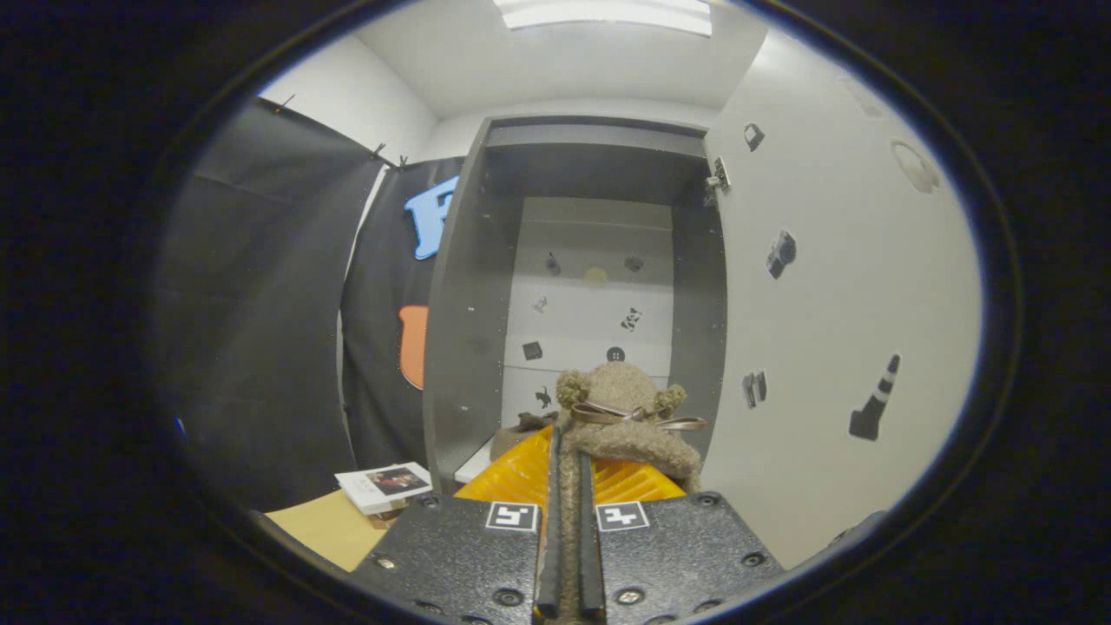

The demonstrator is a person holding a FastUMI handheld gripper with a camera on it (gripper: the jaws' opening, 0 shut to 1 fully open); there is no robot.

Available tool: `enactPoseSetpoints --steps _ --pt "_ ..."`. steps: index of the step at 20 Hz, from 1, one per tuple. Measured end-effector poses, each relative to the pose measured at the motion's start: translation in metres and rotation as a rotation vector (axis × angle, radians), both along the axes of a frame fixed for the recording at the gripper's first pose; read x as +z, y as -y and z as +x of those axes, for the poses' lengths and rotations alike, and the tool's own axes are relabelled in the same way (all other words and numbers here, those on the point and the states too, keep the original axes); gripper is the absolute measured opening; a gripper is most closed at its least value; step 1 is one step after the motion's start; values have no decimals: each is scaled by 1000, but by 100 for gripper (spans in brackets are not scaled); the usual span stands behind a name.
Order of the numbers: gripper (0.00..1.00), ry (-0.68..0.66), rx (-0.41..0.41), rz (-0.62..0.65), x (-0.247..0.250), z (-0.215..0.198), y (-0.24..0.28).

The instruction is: Open the shoe cabinet door, grab the shoes and put them into the shoe cabinet, then close the shoe cabinet door.

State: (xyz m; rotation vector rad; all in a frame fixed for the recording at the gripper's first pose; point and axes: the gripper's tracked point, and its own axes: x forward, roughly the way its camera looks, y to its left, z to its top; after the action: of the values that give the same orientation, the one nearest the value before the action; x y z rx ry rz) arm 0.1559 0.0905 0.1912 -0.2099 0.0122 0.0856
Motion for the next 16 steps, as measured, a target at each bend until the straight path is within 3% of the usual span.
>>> enactPoseSetpoints --steps 5,8,16 --pt "11 -6 -20 21 12 69 12" --pt "11 -40 -33 -34 4 118 24" --pt "13 -154 -100 -86 -61 234 50"
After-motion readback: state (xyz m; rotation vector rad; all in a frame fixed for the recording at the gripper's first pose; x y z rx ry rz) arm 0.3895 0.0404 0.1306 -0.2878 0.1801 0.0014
